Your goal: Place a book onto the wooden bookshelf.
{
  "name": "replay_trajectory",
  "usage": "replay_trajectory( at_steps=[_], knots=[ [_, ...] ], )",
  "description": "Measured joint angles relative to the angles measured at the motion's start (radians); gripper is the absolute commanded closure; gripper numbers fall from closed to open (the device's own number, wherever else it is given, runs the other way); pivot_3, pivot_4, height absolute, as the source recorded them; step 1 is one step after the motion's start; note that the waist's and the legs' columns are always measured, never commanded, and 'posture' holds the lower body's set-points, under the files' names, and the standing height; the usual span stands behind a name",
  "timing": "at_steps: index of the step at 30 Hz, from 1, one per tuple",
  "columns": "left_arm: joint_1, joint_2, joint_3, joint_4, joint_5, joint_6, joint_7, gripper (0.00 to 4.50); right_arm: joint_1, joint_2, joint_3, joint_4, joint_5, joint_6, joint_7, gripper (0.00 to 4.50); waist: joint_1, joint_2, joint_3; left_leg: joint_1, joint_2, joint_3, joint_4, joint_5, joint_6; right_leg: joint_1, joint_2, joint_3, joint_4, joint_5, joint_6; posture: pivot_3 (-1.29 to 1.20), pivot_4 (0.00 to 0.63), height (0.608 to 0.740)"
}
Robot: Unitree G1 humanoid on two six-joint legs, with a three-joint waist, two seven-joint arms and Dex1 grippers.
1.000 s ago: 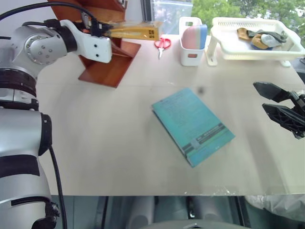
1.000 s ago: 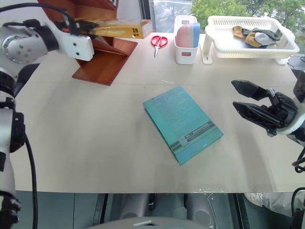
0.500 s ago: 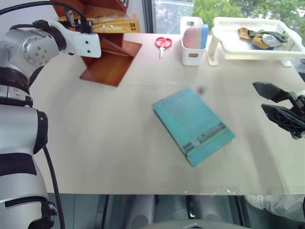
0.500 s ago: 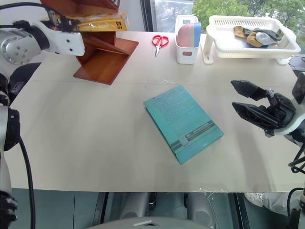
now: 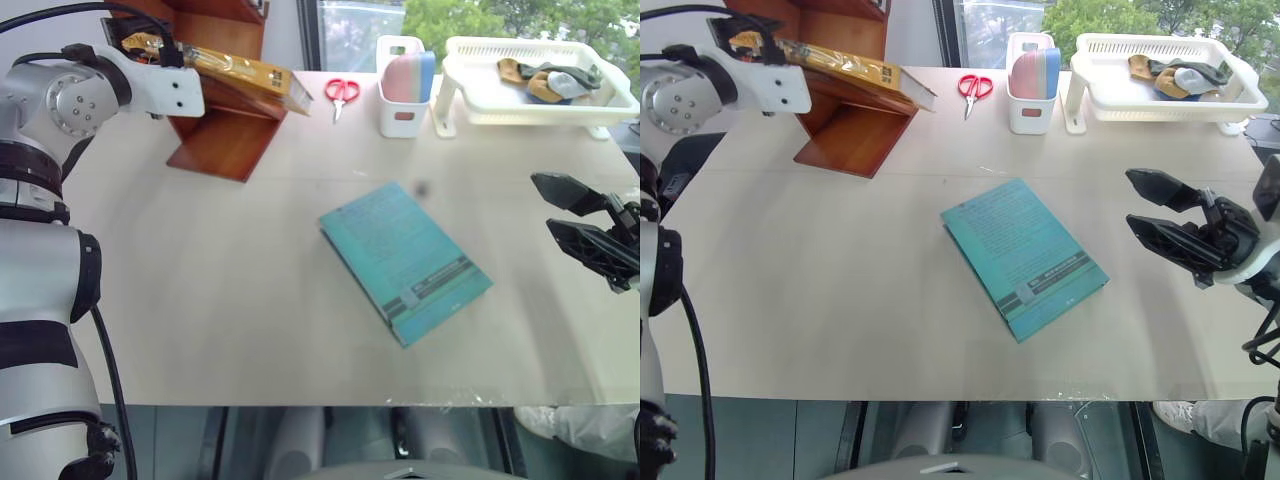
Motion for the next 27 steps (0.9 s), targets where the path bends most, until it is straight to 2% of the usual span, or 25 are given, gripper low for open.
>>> replay_trajectory(
  at_steps=[10, 13, 16, 18, 20, 21, 27],
  knots=[
    [0.017, 0.026, 0.006, 0.0, -0.015, -0.003, -0.003, 0.13, 0.0, 0.008, 0.008, 0.0, -0.005, -0.001, 0.0, 0.0, 0.0, 0.0, 0.0, 0.0, 0.0, 0.0, 0.001, 0.0, 0.0, 0.0, 0.0, 0.0, 0.001, 0.0, 0.0, 0.0, 0.15, 0.74],
    [0.035, 0.027, 0.009, 0.0, -0.019, 0.002, -0.015, 1.0, 0.0, 0.008, 0.009, 0.0, -0.009, -0.002, 0.0, 0.0, 0.0, 0.0, 0.0, 0.0, 0.0, 0.0, 0.001, 0.0, 0.0, 0.0, 0.0, 0.0, 0.001, 0.0, 0.0, 0.0, 0.15, 0.74],
    [0.037, 0.027, 0.009, 0.0, -0.02, 0.021, -0.021, 2.33, -0.001, 0.009, 0.009, 0.0, -0.01, -0.004, 0.0, 0.0, 0.0, 0.0, 0.0, 0.0, 0.0, 0.0, 0.002, 0.0, 0.0, 0.0, 0.0, 0.0, 0.001, 0.0, 0.0, 0.0, 0.15, 0.74],
    [0.036, 0.027, 0.011, 0.0, -0.02, 0.04, -0.015, 3.49, -0.002, 0.011, 0.01, 0.0, -0.014, -0.007, 0.0, 0.0, 0.0, 0.0, 0.0, 0.0, 0.0, 0.0, 0.002, 0.0, 0.0, 0.0, 0.0, 0.0, 0.002, 0.0, 0.0, 0.0, 0.15, 0.74],
    [0.036, 0.027, 0.012, 0.0, -0.02, 0.047, -0.013, 4.28, -0.001, 0.013, 0.01, 0.0, -0.014, -0.009, 0.0, 0.0, 0.0, 0.0, 0.0, 0.0, 0.0, 0.0, 0.002, 0.0, 0.0, 0.0, 0.0, 0.0, 0.002, 0.0, 0.0, 0.0, 0.15, 0.74],
    [0.036, 0.026, 0.012, 0.0, -0.02, 0.05, -0.013, 4.48, 0.001, 0.014, 0.01, 0.0, -0.015, -0.011, 0.0, 0.0, -0.001, 0.0, 0.0, 0.0, 0.0, 0.0, 0.002, 0.0, 0.0, 0.0, 0.0, 0.0, 0.002, 0.0, 0.0, 0.0, 0.15, 0.74],
    [0.035, 0.027, 0.009, 0.0, -0.015, 0.086, -0.007, 4.48, 0.021, 0.025, 0.01, -0.005, -0.017, -0.021, -0.002, 0.0, -0.002, 0.0, 0.0, 0.0, 0.0, 0.0, 0.003, 0.0, 0.0, 0.0, 0.0, 0.0, 0.002, 0.0, 0.0, 0.0, 0.15, 0.74]
  ],
)
